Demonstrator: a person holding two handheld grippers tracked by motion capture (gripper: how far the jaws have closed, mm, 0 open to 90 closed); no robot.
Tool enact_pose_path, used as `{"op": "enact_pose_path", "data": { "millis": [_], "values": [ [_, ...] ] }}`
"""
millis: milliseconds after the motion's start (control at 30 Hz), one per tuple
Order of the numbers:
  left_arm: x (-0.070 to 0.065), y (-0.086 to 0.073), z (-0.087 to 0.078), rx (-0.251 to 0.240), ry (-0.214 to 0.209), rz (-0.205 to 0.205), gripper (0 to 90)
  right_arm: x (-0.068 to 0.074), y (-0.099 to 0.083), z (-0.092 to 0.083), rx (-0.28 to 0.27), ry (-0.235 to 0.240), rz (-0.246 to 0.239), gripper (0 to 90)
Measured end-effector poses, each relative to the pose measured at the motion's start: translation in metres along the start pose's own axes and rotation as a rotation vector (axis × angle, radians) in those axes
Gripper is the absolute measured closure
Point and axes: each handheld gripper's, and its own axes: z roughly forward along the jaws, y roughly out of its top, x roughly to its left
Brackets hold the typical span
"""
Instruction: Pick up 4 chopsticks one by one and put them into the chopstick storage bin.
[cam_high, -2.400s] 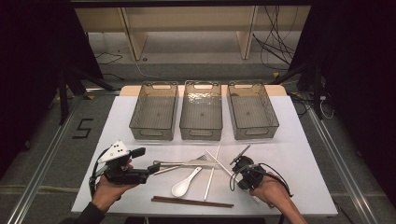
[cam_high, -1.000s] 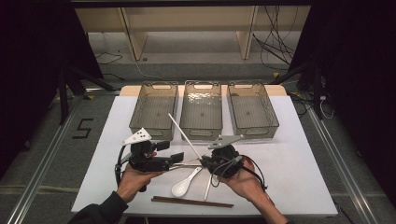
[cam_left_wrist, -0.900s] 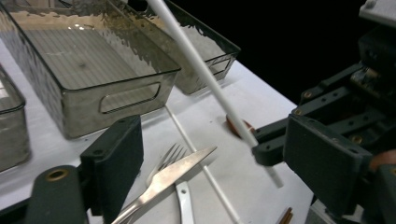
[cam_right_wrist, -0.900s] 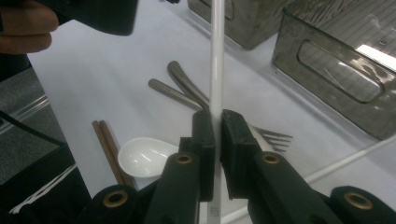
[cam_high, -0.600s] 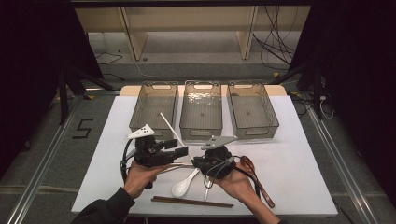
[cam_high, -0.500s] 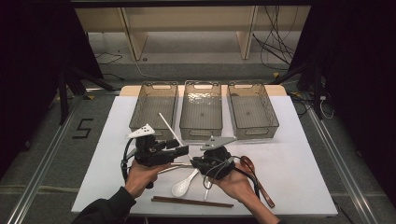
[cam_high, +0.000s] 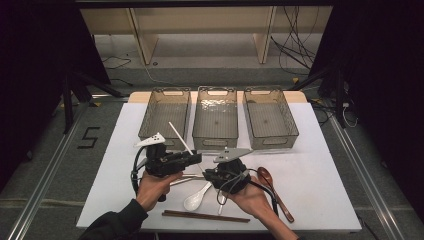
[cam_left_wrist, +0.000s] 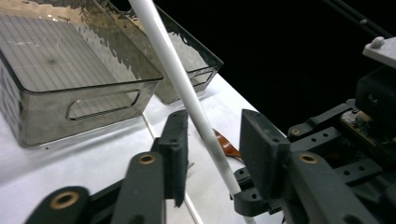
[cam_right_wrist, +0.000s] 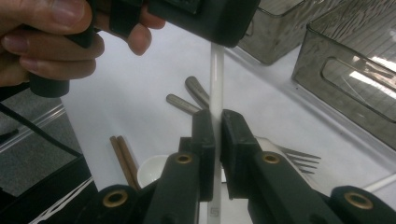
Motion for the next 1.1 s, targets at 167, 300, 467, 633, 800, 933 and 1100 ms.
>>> {"op": "enact_pose_path", "data": {
  "millis": [167,300,467,633,800,933,1100],
  "values": [
    [0.000,0.000,0.000,0.003,-0.003,-0.001,71.7,0.001,-0.001,0.002,0.001,0.010,0.000,84.8],
    [0.002,0.000,-0.001,0.003,-0.029,-0.027,77.3,0.002,-0.001,0.001,-0.013,0.012,0.006,84.8],
    [-0.001,0.002,-0.002,0.004,-0.066,-0.038,82.1,0.002,-0.002,0.002,-0.020,0.017,0.008,84.2],
    [-0.004,0.006,-0.004,0.024,-0.031,0.023,83.9,-0.001,-0.002,0.000,-0.030,0.029,0.023,73.1],
    [0.002,0.013,-0.012,0.022,0.025,0.044,84.0,-0.009,-0.004,-0.010,-0.029,0.035,0.053,55.8],
    [0.011,0.019,-0.019,0.012,0.052,0.028,83.9,-0.016,-0.007,-0.014,0.009,0.002,0.063,47.4],
    [0.019,0.027,-0.027,0.006,0.095,0.029,83.9,-0.022,-0.014,-0.014,0.068,-0.071,0.096,38.5]
  ]
}}
